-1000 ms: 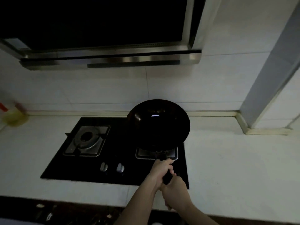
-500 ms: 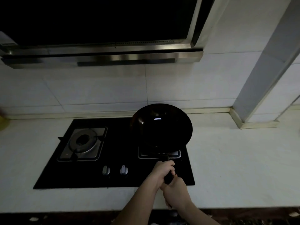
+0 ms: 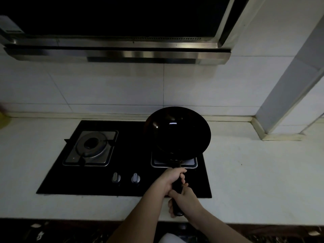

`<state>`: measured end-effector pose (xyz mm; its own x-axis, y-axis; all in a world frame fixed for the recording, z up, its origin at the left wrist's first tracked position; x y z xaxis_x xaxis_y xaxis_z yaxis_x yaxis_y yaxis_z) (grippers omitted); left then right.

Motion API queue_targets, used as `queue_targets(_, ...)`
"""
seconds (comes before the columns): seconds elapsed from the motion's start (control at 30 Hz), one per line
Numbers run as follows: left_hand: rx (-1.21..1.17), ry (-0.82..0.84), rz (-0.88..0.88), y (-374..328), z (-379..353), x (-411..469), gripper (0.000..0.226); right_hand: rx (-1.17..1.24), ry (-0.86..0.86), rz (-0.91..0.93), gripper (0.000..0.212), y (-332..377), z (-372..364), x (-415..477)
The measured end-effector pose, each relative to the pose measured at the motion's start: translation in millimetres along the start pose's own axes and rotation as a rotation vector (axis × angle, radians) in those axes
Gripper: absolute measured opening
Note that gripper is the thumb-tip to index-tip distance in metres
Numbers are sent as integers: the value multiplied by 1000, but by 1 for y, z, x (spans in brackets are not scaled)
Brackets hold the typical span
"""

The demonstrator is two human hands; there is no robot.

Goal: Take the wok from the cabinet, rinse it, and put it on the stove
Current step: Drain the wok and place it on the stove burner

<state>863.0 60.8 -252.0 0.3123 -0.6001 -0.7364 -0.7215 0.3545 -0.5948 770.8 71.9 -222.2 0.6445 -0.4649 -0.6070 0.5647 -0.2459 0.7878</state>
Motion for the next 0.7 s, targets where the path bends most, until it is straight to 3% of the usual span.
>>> queue_targets(0.27, 78, -28, -43, -1, 4, 6, 29, -4, -110, -36, 16, -1, -7, -2)
queue_targets(0.43, 176, -63, -101, -2, 7, 16, 22, -7, -158, -49, 15, -2, -7, 0)
queue_targets(0.7, 163, -54, -100, -1, 8, 20, 29, 55, -144, -62, 10, -4, -9, -1)
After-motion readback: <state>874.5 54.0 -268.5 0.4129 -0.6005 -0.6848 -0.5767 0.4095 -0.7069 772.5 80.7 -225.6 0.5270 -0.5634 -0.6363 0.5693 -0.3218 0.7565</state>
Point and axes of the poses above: each hand's wrist, its own x-axis towards the middle knuckle, its own z-axis out of the back of the hand, y = z × x, the point moved 7 cm from there along x, towards the middle knuckle, and after that the axes turned 9 degrees about -x, right-handed, at the moved point
